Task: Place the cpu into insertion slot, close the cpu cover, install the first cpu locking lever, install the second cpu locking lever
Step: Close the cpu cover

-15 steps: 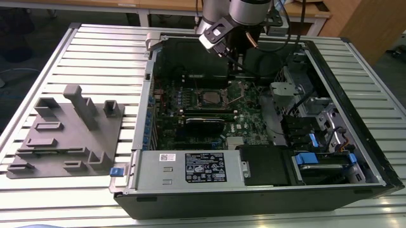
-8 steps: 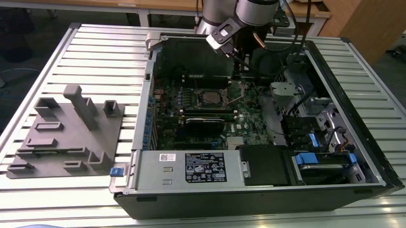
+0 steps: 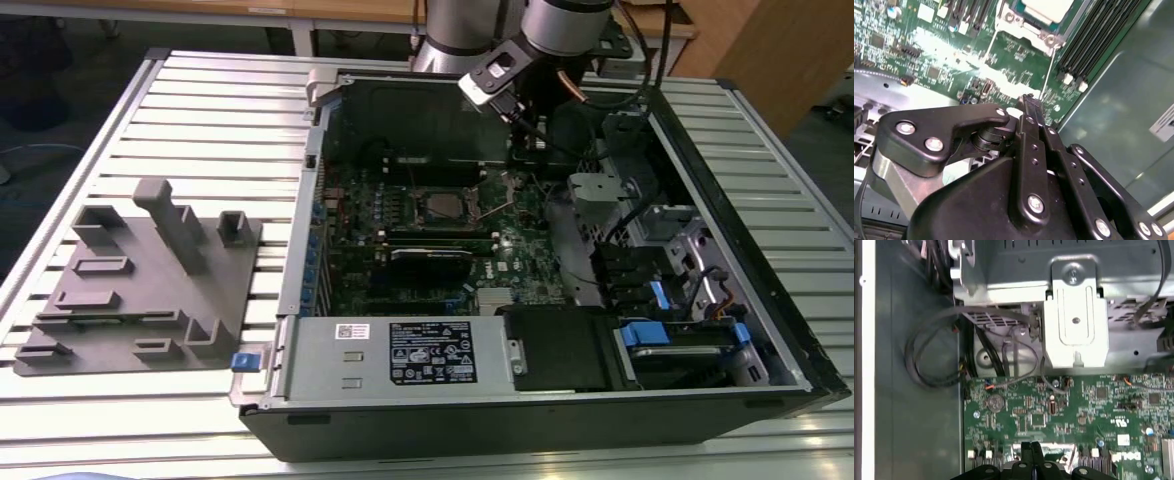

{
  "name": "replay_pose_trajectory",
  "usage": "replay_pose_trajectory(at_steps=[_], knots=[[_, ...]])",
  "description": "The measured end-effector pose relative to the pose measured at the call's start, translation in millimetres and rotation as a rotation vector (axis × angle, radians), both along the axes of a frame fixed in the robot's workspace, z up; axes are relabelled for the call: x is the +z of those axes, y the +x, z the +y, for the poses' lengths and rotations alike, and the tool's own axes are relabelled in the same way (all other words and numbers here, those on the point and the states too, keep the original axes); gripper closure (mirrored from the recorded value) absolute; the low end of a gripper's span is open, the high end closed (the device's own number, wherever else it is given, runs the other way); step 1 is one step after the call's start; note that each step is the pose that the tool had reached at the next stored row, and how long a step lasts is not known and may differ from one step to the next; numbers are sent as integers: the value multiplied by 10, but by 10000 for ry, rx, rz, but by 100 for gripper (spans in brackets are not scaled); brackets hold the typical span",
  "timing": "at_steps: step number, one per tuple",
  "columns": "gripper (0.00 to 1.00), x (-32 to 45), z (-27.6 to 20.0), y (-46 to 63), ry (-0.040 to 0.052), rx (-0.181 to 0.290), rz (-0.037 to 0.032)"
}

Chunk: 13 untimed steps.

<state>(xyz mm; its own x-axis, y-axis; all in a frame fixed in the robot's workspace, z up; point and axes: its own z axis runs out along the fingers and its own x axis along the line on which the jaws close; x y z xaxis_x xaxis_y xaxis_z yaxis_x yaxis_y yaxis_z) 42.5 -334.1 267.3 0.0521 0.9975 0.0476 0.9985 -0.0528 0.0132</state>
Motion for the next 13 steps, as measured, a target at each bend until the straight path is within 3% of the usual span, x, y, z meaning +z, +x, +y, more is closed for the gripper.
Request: replay_pose_trajectory(at_steps=[13], knots=[[89, -3, 0, 166, 0, 0, 0]])
